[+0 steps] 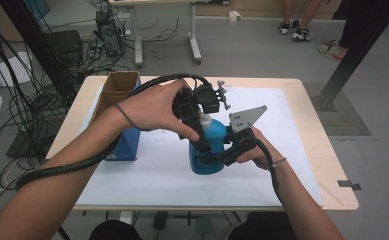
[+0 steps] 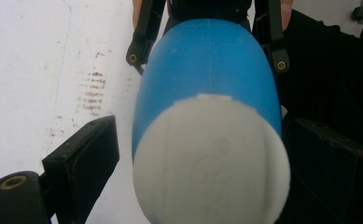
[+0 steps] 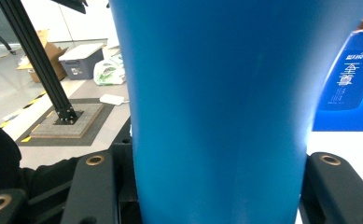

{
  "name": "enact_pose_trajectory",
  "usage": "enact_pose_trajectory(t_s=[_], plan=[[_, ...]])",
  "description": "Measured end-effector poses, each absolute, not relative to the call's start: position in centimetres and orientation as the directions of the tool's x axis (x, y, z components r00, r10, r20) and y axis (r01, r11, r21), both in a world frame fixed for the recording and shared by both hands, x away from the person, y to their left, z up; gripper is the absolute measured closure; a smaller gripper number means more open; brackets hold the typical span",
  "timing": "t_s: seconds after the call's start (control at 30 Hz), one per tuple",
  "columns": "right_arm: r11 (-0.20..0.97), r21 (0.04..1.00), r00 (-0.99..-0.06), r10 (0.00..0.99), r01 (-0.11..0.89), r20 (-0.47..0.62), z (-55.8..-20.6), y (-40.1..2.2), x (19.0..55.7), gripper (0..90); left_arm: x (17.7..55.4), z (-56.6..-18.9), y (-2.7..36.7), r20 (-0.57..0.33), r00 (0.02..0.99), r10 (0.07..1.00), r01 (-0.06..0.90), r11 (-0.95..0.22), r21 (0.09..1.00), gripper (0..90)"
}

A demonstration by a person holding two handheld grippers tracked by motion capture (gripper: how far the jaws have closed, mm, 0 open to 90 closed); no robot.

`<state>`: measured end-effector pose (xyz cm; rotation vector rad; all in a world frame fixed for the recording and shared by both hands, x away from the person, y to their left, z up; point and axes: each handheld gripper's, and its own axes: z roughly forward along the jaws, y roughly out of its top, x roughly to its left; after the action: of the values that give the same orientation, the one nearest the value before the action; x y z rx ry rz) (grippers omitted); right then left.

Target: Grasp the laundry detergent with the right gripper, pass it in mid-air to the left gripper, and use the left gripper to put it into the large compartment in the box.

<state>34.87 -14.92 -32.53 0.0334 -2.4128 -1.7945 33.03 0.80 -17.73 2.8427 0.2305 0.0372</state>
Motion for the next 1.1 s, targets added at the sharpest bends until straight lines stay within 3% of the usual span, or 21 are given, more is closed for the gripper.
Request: enact_pose_trajectory(t_s=[1.1], plan=[[0.296,0.953,-0.991,-0.096,0.058,0.09,-32.51,-14.63,34.8,43.6,32.85,-17.68,0.99,0.007,0.987,0.16,0.152,-0.949,0.277,10.0]])
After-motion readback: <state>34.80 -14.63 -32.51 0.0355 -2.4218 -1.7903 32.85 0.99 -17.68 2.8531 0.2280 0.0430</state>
